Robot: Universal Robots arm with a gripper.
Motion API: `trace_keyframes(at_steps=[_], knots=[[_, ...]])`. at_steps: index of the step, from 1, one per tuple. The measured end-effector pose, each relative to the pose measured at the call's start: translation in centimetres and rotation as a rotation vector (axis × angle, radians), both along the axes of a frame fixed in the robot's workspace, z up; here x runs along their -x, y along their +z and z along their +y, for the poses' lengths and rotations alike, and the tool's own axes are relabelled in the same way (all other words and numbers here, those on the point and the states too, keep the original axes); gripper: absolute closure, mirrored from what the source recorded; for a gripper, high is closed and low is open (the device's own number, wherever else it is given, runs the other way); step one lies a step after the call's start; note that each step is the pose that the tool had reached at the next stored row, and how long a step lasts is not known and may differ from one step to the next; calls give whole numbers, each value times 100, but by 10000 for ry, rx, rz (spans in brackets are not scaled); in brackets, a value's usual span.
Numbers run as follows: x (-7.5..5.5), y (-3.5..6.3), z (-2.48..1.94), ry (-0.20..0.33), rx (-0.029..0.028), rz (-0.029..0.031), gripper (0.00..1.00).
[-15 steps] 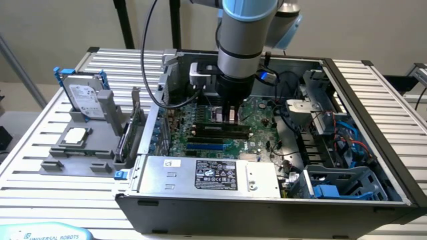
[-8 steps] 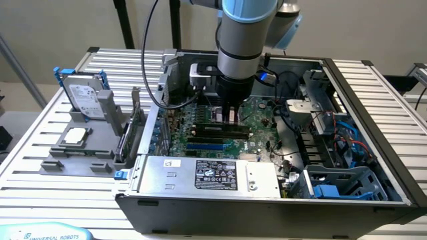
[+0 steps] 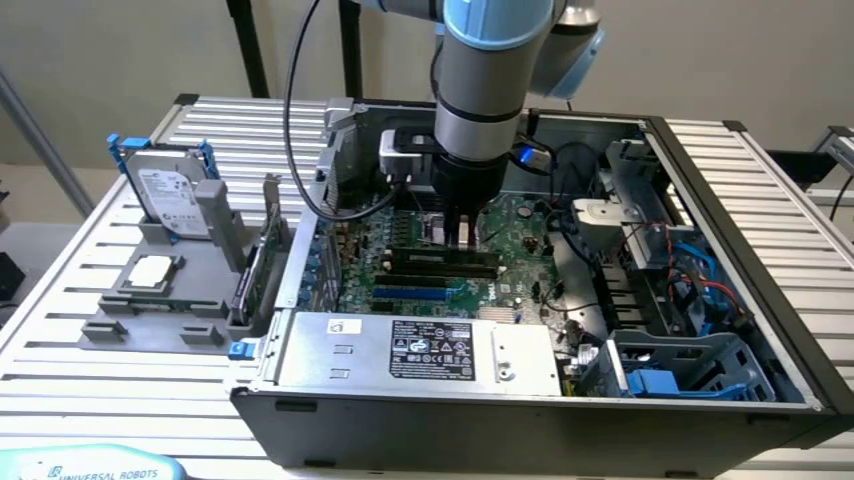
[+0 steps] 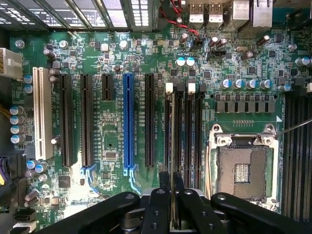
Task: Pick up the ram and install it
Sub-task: 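Insert the ram into the slot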
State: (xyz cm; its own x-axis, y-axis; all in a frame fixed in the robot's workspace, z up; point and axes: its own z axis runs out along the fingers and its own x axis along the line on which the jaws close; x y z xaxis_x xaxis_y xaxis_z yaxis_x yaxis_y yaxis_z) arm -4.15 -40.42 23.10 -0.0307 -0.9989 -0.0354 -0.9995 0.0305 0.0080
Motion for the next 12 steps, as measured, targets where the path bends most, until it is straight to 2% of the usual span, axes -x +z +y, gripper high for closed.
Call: trace_keyframes(at_steps=[12], knots=[[0,-26,5,203,29,0,87]])
